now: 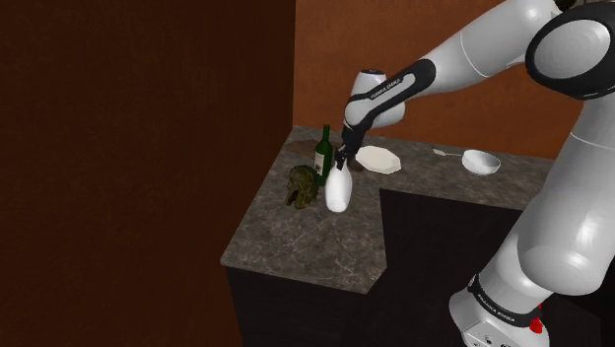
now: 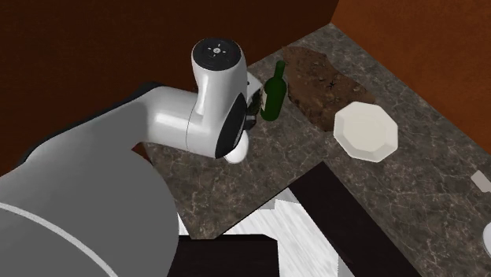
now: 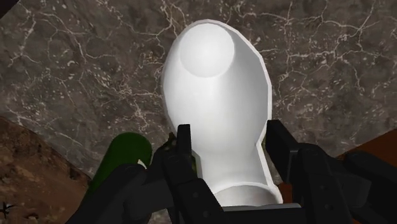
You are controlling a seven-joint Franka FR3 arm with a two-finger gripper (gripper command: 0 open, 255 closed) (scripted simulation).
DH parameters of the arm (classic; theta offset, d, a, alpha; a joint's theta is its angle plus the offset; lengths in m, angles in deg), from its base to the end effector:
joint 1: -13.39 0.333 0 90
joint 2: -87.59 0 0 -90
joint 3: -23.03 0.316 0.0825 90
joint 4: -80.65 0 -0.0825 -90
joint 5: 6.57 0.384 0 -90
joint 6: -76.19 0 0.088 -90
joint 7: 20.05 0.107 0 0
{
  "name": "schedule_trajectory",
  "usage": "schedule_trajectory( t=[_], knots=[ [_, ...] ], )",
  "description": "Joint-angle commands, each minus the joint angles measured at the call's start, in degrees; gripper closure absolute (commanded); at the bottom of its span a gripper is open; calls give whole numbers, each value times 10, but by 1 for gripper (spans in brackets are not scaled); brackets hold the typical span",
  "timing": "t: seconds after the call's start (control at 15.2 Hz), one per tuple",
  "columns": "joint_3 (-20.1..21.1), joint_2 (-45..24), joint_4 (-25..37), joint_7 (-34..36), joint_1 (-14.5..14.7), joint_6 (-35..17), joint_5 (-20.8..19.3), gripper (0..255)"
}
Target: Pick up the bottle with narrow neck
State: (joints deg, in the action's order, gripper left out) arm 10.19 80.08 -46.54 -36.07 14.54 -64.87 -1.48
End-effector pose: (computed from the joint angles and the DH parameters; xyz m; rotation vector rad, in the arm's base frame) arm 0.5421 -0.1113 0.3292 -3.1336 -0.0207 -0.1868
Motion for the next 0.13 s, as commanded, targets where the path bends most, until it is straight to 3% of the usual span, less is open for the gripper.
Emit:
schedule_trajectory(
  t=[0.0,0.07],
  knots=[
    [-1,7,2,2,0,9,-3,255],
    [-1,7,2,2,0,9,-3,255]
  ],
)
